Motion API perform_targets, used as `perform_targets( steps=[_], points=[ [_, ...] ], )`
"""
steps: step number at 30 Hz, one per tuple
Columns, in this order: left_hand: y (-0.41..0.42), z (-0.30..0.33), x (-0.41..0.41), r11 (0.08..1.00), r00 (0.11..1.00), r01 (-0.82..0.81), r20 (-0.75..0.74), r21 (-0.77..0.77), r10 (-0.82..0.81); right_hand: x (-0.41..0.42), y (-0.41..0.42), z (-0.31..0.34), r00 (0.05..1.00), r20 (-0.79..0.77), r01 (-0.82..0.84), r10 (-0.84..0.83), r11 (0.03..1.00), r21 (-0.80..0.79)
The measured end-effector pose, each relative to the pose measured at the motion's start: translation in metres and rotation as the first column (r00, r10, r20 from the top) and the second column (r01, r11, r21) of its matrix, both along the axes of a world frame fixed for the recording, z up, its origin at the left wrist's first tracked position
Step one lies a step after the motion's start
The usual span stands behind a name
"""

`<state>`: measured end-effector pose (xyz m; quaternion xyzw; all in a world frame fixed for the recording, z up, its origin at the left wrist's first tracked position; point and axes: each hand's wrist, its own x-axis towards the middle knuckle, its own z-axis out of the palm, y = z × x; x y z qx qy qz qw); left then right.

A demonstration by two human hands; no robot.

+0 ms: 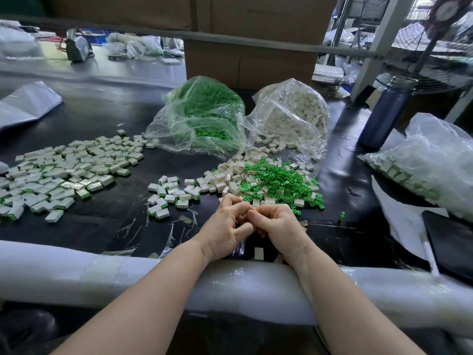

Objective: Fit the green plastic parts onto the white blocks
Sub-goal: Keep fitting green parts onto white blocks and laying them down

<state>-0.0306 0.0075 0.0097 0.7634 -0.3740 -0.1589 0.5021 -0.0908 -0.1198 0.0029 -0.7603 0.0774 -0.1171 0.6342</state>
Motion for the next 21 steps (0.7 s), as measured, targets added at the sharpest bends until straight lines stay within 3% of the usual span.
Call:
perform_targets(
  steps=[21],
  points=[
    [0.0009,0.0021,-0.0002,1.0,1.0,0.009,0.015,0.011,-0.009,0.0,-0.0001,-0.0014,1.0,0.026,0.001,-0.001,1.0,0.01]
  ],
)
